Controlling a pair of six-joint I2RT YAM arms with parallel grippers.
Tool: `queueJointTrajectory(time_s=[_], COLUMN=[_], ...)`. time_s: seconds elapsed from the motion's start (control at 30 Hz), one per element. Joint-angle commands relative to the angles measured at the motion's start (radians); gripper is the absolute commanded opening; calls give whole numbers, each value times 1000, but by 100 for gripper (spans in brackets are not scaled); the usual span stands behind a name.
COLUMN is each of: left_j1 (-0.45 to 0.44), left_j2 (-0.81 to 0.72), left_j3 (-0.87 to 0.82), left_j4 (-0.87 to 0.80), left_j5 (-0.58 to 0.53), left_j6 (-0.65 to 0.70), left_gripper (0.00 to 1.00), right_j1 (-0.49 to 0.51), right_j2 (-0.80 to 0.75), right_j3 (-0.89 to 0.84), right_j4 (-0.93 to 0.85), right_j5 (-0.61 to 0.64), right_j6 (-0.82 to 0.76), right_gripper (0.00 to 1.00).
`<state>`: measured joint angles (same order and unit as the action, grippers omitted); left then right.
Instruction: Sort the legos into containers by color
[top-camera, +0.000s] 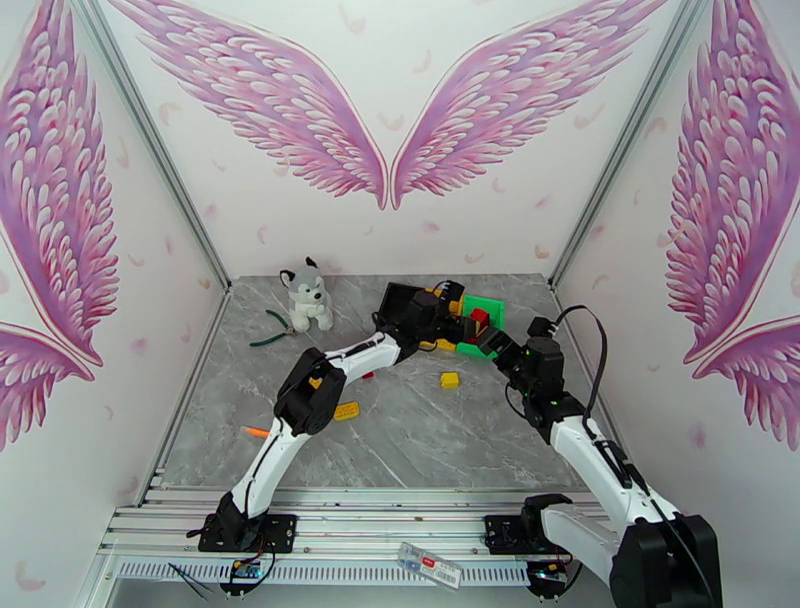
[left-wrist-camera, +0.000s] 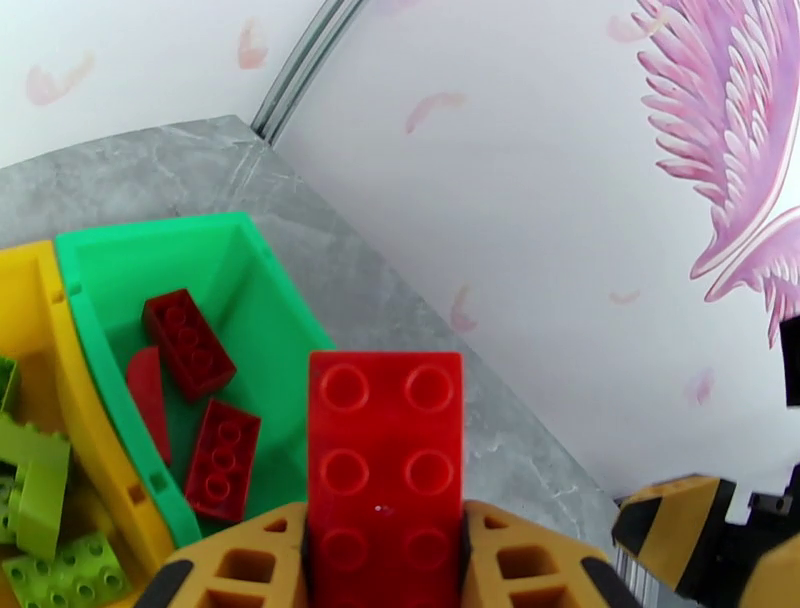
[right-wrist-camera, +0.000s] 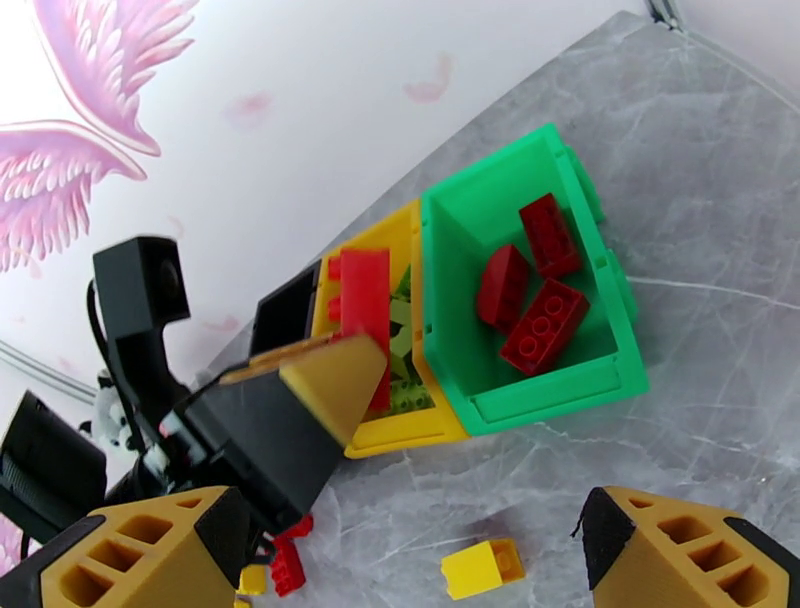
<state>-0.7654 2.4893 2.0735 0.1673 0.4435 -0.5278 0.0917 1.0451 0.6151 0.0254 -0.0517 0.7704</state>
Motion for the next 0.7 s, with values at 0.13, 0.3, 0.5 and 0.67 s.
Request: queueJointTrajectory(time_s=[0.13,0.3,0.5,0.67], left_j1=[0,-2,-3,-8], left_j2=[111,73,-81,-262], left_j3=[223,181,-54,-304], left_j4=[-71,-63,16,69], left_j5=[12,-5,-70,-181], left_j6=[-24,-1,45,109], left_gripper=[55,63,63,63], right_j1=[-7,-7,-7,-2], right_j2=[-44,-74,-76,-39], right_j3=[-30,-43,-50,-62], right_j4=[-64,-84,-77,-27], right_j5=[31,33,9,-22], right_j6=[-16,-42,-70,-77], right_gripper=[97,99,99,99])
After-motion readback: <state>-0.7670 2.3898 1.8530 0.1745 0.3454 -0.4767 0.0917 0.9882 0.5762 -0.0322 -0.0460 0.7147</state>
